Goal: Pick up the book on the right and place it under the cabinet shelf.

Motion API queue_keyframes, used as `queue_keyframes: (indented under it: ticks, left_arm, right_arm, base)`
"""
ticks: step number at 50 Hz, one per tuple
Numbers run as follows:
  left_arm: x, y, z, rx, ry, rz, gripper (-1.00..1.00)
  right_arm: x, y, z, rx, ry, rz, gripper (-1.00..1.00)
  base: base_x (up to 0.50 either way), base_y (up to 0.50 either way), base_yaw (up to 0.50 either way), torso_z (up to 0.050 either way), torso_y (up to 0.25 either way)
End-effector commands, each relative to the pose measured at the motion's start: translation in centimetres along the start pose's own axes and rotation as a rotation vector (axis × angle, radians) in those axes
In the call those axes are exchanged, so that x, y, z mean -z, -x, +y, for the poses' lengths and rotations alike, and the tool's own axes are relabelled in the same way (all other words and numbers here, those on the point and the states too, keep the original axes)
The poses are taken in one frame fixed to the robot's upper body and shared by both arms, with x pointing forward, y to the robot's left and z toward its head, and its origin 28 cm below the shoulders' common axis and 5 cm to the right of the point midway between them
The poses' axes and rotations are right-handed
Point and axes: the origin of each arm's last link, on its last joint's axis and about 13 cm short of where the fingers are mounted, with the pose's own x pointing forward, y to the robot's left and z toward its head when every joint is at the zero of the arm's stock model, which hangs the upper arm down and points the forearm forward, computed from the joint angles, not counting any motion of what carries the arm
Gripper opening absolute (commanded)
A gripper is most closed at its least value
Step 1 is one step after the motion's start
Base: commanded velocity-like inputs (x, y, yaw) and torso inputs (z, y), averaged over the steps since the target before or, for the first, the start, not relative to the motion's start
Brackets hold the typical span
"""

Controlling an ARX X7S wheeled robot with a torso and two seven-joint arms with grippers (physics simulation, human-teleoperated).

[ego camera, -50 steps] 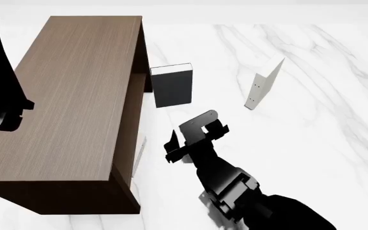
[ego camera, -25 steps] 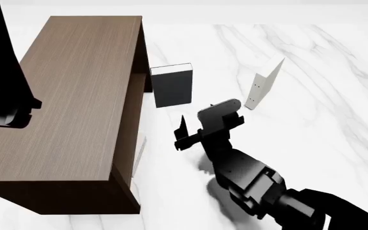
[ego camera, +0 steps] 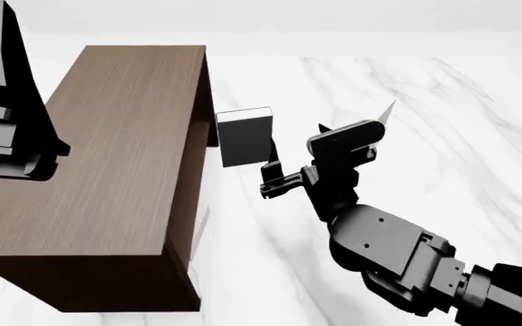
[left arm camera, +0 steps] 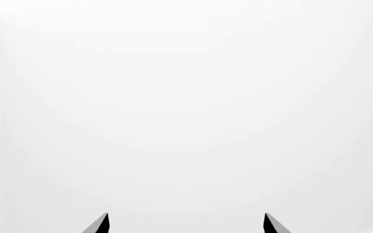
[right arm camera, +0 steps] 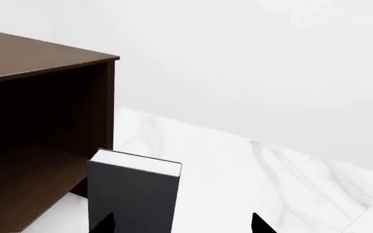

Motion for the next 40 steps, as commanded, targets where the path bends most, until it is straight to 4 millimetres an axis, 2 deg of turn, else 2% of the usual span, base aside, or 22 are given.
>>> queue_keyframes:
  ticks: [1, 15, 40]
  left_arm:
    - [0.4, 0.1, -0.2, 0.003, 0.008, 0.011, 1.0]
    - [1.4, 0.2, -0.4, 0.011, 0.026, 0.031, 1.0]
    - [2.6, 0.1, -0.6, 0.021, 0.038, 0.064, 1.0]
  right_arm:
    - [-2.7, 1.6, -0.9, 0.017, -0.001, -0.065, 1.0]
    - [-5.5, 3.1, -1.9, 0.036, 0.013, -0.126, 1.0]
    - [-8.9, 5.1, -2.9, 0.069, 0.016, -0.219, 1.0]
  base:
    - [0.0, 0.0, 0.0, 0.0, 0.125]
    - [0.0, 0.0, 0.0, 0.0, 0.126]
    - [0.0, 0.0, 0.0, 0.0, 0.126]
